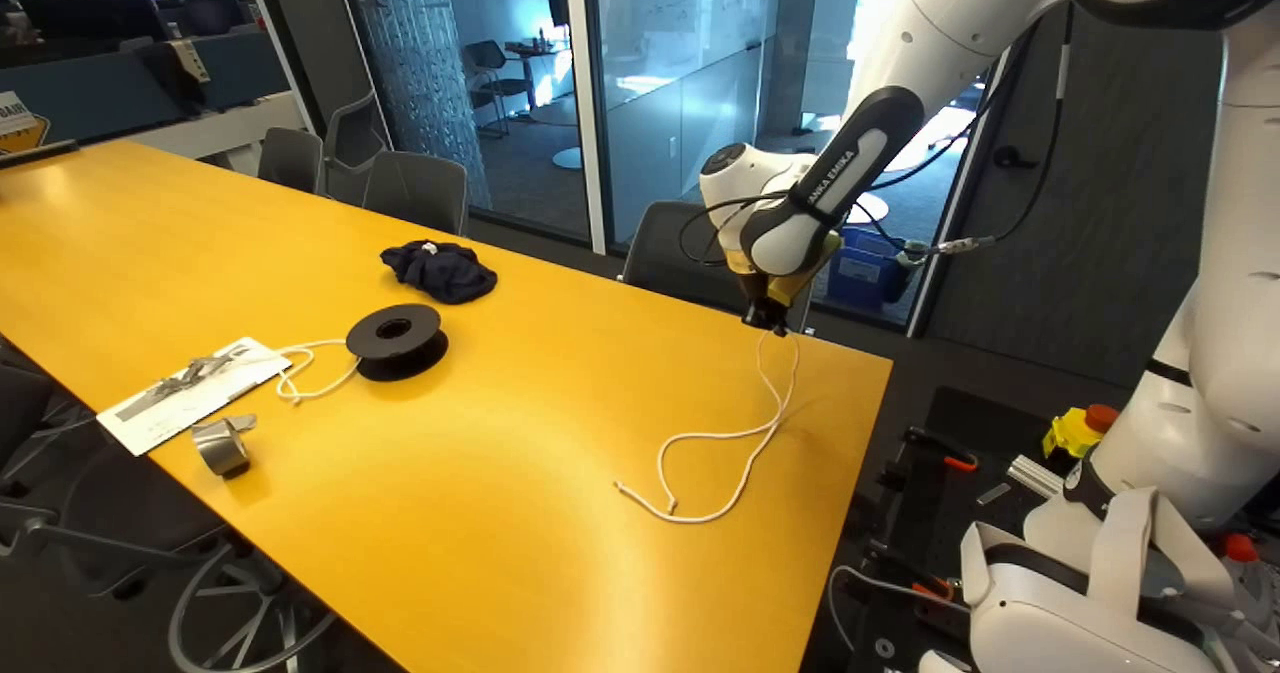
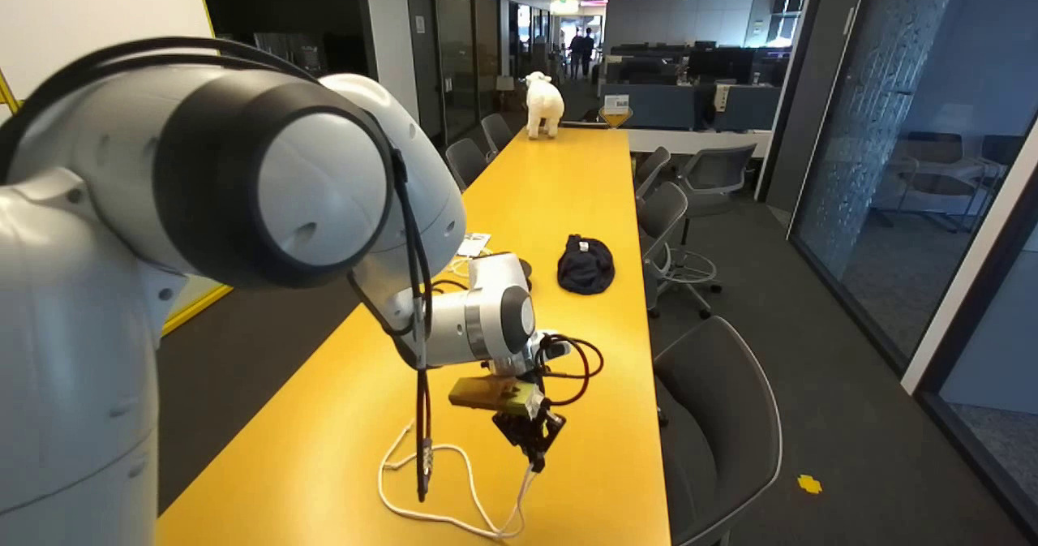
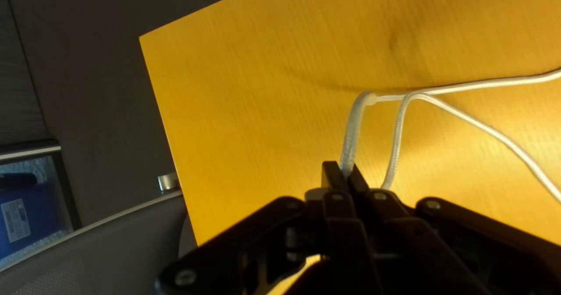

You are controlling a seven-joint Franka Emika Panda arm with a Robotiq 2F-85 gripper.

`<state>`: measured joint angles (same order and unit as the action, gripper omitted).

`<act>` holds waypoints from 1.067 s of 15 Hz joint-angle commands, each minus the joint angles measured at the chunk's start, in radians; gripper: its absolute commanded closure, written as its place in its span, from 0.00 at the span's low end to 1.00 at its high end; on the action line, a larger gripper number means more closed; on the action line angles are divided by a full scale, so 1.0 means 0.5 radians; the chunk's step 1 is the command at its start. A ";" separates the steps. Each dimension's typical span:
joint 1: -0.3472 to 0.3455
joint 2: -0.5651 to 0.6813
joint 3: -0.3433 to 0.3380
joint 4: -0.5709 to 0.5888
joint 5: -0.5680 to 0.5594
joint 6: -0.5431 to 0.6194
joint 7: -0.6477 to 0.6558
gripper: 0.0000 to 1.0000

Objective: Move the middle of the rope to the right

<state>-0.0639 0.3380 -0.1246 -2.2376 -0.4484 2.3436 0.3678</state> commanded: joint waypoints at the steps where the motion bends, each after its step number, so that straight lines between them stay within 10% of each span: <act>1: 0.017 0.198 -0.107 0.152 0.001 0.004 -0.016 0.99; 16: -0.143 0.816 -0.293 0.708 0.215 0.056 -0.133 0.99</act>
<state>-0.1250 0.6978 -0.2644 -1.9443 -0.3855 2.3611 0.3433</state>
